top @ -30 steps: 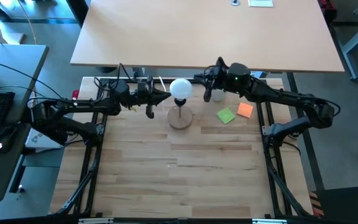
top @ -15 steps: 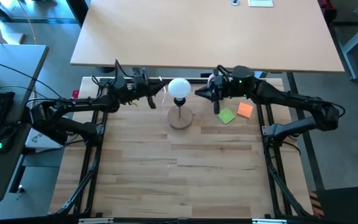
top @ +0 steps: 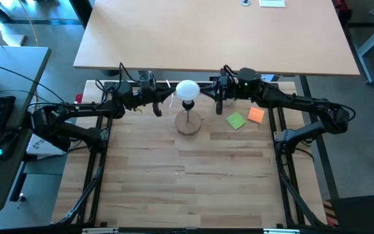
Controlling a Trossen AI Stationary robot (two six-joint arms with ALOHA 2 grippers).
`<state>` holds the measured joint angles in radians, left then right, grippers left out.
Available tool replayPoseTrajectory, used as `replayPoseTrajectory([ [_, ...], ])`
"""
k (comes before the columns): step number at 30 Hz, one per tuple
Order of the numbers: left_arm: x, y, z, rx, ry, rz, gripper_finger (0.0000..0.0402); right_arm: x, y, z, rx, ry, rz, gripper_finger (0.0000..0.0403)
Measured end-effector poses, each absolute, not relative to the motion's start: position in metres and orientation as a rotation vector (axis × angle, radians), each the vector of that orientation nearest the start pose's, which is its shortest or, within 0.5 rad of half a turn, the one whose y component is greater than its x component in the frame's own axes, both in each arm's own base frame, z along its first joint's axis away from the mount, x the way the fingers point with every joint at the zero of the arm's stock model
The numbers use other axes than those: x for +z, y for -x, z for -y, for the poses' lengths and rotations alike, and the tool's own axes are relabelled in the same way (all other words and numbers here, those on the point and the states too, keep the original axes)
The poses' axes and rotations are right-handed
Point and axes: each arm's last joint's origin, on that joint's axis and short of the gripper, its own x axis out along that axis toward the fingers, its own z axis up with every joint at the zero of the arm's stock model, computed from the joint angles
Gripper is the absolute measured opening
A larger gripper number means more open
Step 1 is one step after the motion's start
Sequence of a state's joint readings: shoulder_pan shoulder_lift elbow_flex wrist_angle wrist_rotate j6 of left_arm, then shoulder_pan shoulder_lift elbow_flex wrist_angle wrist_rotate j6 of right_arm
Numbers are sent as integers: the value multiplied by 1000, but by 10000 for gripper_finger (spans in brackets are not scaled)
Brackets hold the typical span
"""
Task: Screw lightbulb
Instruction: Remove the white lightbulb from the brown lamp
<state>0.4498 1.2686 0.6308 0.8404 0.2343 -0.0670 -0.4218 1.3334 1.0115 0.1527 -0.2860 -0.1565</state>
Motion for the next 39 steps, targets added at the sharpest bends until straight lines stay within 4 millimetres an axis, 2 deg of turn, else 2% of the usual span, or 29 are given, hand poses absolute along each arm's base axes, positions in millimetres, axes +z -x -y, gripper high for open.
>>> replayPoseTrajectory([
  [4,276,-249,-99,116,25,191,0,324,-277,126,-224,93,-171,30],
  [9,277,-252,-88,81,25,184,0,323,-273,136,-328,51,-179,30],
  [15,274,-246,-87,177,30,78,0,328,-263,135,-392,75,-207,30],
  [18,272,-242,-87,232,35,27,0,331,-259,129,-364,70,-228,30],
  [25,282,-239,-91,260,-22,113,0,332,-268,104,-86,39,-194,30],
  [32,288,-235,-98,285,-27,176,0,339,-275,87,-30,56,-118,30],
  [39,288,-237,-92,237,-8,184,0,337,-277,92,-54,36,-120,30],
])
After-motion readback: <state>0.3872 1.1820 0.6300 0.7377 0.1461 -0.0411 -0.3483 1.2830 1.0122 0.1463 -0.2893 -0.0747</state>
